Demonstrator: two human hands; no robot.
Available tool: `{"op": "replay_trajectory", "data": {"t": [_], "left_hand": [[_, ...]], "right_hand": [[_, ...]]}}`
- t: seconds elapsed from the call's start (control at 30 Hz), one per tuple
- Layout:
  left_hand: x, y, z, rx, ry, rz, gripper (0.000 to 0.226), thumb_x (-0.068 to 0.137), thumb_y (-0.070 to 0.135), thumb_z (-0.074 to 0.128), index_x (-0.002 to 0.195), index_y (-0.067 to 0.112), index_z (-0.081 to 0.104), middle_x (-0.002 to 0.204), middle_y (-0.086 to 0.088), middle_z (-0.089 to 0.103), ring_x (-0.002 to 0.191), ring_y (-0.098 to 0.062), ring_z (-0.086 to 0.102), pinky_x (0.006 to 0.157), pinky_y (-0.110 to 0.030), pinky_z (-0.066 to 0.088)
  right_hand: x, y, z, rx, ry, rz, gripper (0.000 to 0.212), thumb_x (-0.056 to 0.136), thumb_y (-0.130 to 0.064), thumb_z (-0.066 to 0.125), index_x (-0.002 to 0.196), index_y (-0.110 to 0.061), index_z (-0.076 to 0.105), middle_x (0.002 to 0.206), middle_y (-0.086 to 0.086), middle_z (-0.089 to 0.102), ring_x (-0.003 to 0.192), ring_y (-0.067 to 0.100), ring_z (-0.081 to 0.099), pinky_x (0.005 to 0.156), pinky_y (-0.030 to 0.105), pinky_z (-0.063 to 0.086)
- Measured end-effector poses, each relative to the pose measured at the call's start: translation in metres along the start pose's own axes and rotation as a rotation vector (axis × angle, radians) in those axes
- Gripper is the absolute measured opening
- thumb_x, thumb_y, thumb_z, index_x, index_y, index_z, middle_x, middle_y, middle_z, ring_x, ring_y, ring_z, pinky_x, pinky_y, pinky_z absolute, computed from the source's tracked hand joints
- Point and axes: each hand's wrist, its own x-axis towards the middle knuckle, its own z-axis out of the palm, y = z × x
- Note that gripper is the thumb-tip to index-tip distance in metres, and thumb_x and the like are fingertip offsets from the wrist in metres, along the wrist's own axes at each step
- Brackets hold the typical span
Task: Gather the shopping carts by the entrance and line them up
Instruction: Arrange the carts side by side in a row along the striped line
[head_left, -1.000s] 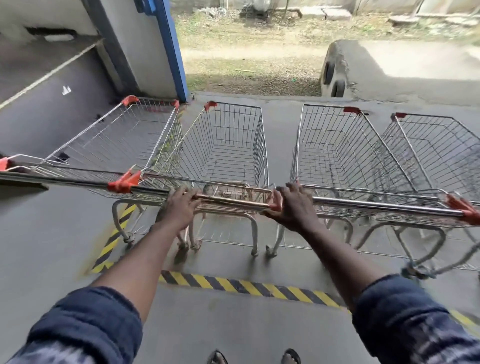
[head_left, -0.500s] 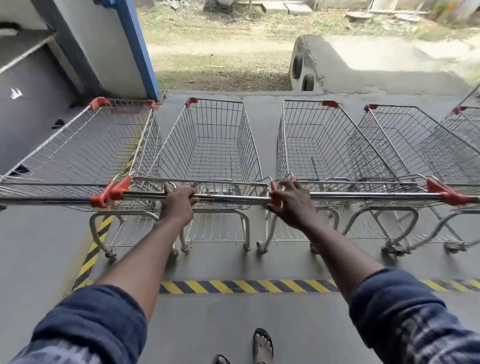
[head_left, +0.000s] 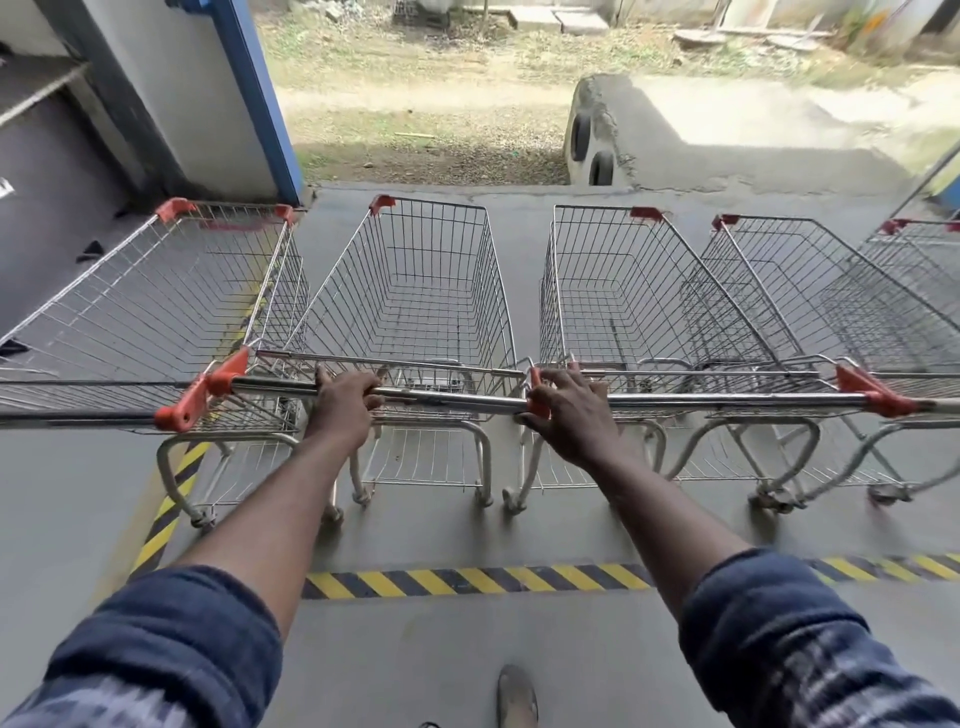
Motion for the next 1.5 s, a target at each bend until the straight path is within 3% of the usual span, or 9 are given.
{"op": "replay_trajectory", "data": {"t": [0.23,0.4,0.7,0.83,0.93,1.1,1.3,1.43,1.5], "left_hand": [[0.004,0.008,0.006,0.013,0.005,0.016,0.039,0.097,-0.007,0.047,0.124,0.014,0.065,0.12,-0.003,0.065,0.098,0.003,0.053,0.08,-0.008,0.034],[0.006,0.011,0.011,0.022,0.017,0.009,0.033,0.099,0.001,0.048,0.121,0.017,0.066,0.115,-0.002,0.068,0.09,-0.003,0.057,0.061,-0.012,0.03],[0.001,0.023,0.012,0.089,-0.014,0.022,0.03,0.099,0.005,0.051,0.125,0.015,0.064,0.132,-0.006,0.058,0.139,-0.029,0.031,0.099,-0.034,0.037],[0.0,0.02,0.008,0.134,-0.072,0.036,0.032,0.099,0.029,0.056,0.13,0.022,0.059,0.139,-0.003,0.054,0.146,-0.031,0.022,0.111,-0.049,0.031],[-0.002,0.01,-0.003,0.09,-0.09,0.076,0.041,0.096,0.035,0.06,0.135,0.023,0.053,0.14,-0.003,0.051,0.137,-0.028,0.038,0.11,-0.048,0.035],[-0.002,-0.037,-0.053,-0.007,0.006,0.147,0.039,0.093,0.032,0.066,0.13,0.028,0.055,0.133,-0.004,0.054,0.116,-0.025,0.056,0.094,-0.049,0.051],[0.003,-0.147,-0.151,0.171,0.256,0.191,0.039,0.089,0.025,0.07,0.127,0.018,0.062,0.12,-0.011,0.059,0.109,-0.034,0.055,0.086,-0.039,0.044],[0.012,-0.244,-0.197,0.271,0.116,-0.041,0.05,0.086,0.059,0.059,0.128,0.033,0.054,0.136,-0.004,0.051,0.127,-0.031,0.044,0.101,-0.052,0.041],[0.015,-0.279,-0.21,0.322,0.042,-0.055,0.05,0.09,0.059,0.056,0.134,0.037,0.05,0.146,-0.001,0.043,0.137,-0.028,0.033,0.105,-0.054,0.039]], "right_hand": [[0.002,0.006,-0.005,0.059,0.024,-0.012,0.043,0.089,-0.061,0.058,0.118,-0.03,0.066,0.145,-0.001,0.048,0.135,0.023,0.04,0.101,0.046,0.038],[0.007,0.012,-0.008,0.084,0.002,-0.021,0.044,0.09,-0.058,0.059,0.12,-0.026,0.065,0.147,0.001,0.047,0.133,0.025,0.041,0.102,0.045,0.043],[0.008,0.021,-0.005,0.212,0.01,-0.032,0.039,0.087,-0.047,0.069,0.112,-0.016,0.07,0.141,0.011,0.05,0.13,0.032,0.044,0.105,0.044,0.041],[0.011,0.022,-0.006,0.167,0.001,-0.018,0.046,0.086,-0.051,0.068,0.119,-0.02,0.065,0.145,0.01,0.047,0.133,0.031,0.041,0.108,0.046,0.038],[0.014,0.005,-0.006,0.062,0.012,0.006,0.061,0.085,-0.057,0.065,0.134,-0.023,0.053,0.151,0.008,0.04,0.14,0.03,0.034,0.114,0.052,0.028],[0.032,-0.064,-0.005,0.079,0.039,-0.057,0.06,0.088,-0.045,0.067,0.139,-0.021,0.048,0.152,0.008,0.038,0.142,0.029,0.03,0.118,0.05,0.018],[0.06,-0.226,0.028,0.157,0.094,-0.168,0.055,0.086,-0.041,0.067,0.133,-0.018,0.051,0.137,0.007,0.051,0.129,0.03,0.044,0.11,0.051,0.03],[0.076,-0.341,0.042,0.222,0.104,-0.301,0.061,0.083,-0.046,0.068,0.135,-0.021,0.05,0.139,0.006,0.051,0.13,0.028,0.044,0.107,0.048,0.032],[0.082,-0.381,0.046,0.243,0.104,-0.344,0.065,0.081,-0.051,0.07,0.135,-0.023,0.049,0.14,0.004,0.05,0.13,0.027,0.044,0.107,0.047,0.032]]}}
